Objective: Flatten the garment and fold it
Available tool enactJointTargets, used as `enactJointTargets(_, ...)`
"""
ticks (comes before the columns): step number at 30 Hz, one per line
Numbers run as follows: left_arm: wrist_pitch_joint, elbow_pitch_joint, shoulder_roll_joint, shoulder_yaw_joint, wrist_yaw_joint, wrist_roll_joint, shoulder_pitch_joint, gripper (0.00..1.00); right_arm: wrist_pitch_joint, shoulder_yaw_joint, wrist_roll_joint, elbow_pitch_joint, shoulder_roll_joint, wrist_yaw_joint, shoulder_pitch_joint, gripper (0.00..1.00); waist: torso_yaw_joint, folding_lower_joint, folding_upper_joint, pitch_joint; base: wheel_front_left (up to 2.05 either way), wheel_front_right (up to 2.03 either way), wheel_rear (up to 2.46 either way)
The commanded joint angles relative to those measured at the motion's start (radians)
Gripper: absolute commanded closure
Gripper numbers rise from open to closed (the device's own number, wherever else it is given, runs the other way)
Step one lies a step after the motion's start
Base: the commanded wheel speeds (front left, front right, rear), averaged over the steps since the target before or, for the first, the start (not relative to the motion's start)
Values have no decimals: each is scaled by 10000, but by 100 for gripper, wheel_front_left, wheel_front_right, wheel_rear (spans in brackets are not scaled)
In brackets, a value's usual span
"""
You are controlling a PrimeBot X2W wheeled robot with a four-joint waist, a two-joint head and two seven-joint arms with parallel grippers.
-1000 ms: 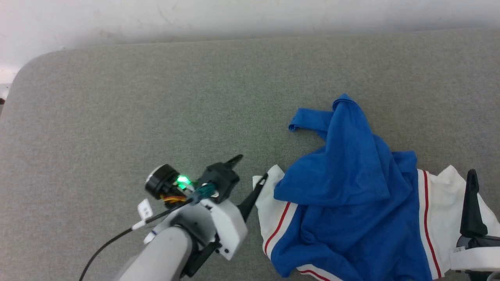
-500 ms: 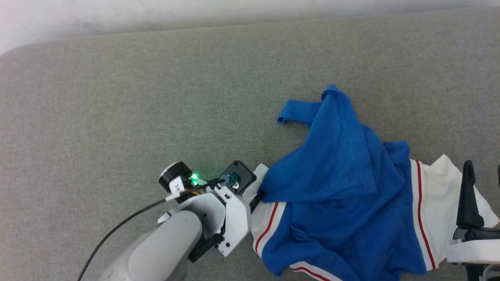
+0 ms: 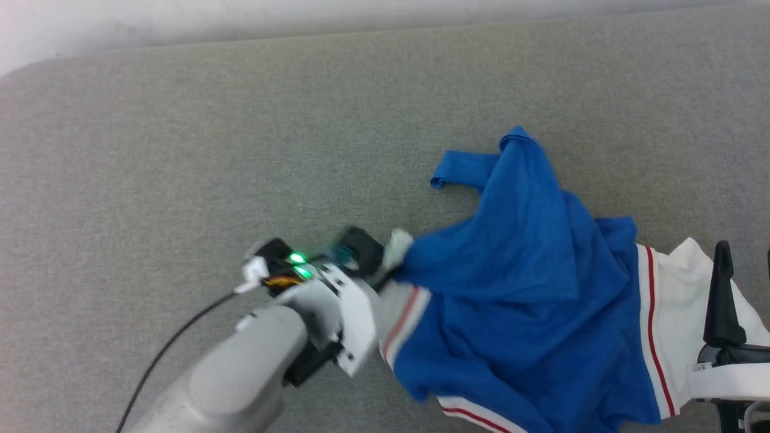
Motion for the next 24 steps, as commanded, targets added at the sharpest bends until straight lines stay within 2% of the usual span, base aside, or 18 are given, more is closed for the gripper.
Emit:
enactJointTargets(1,-468,125,225,426,418,-33,46,100,-47,-16,-12,5,26,-7,-131,0,200,-1,0,-271,0,0,0)
enactJointTargets(5,-1174,-368,589,1210,1091,-242,231,100,-47,-65,-63,44,26,-7,-51,0,416,-1,0,-589,0,0,0)
enactJointTargets(11,-1357,-1556,1678,2274,2249,-906,1857,100,-47,-88,-81,71,26,-7,119,0,649,-1,0,-761,0,0,0)
enactJointTargets(12,-1357,-1556,1678,2274,2249,-906,1857,100,-47,-88,-81,71,26,-7,119,0,649,-1,0,-761,0,0,0)
enactJointTargets(14,-1214,-1943,1950,2491,2618,-1256,2728,100,-47,-111,-73,63,26,-7,145,0,718,-1,0,-741,0,0,0)
enactJointTargets(18,-1098,-2523,2053,2749,3107,-1998,4233,100,-47,-183,-62,78,26,-7,178,0,881,-1,0,-689,0,0,0)
enactJointTargets(19,-1258,-2610,2014,2804,3202,-2042,4430,54,-47,-178,-64,89,26,-7,179,0,925,-1,0,-681,0,0,0)
enactJointTargets(20,-1439,-2683,1942,2849,3288,-2060,4567,0,-47,-162,-72,105,26,-7,178,0,970,-1,0,-681,0,0,0)
enactJointTargets(24,-2073,-2926,1638,3058,3399,-2183,4728,0,-47,-60,-131,151,26,-7,102,0,1070,-1,0,-740,0,0,0)
